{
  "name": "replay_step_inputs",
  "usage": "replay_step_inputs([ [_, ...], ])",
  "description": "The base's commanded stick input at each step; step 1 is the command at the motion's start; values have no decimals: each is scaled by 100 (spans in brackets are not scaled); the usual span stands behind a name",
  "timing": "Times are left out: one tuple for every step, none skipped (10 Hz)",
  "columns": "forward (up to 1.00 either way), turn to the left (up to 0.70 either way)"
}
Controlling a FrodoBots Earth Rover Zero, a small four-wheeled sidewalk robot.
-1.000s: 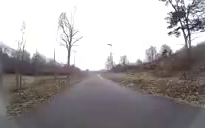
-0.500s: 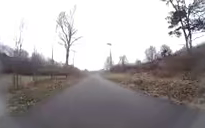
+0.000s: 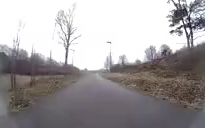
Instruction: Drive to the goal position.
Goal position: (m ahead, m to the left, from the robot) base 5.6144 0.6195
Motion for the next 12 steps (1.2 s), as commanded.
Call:
replay_step_inputs([
  [85, 0],
  [75, 0],
  [70, 0],
  [70, 0],
  [70, 0],
  [70, 0],
  [70, 0],
  [70, 0],
  [70, 0],
  [70, 0],
  [70, 0],
  [70, 0],
])
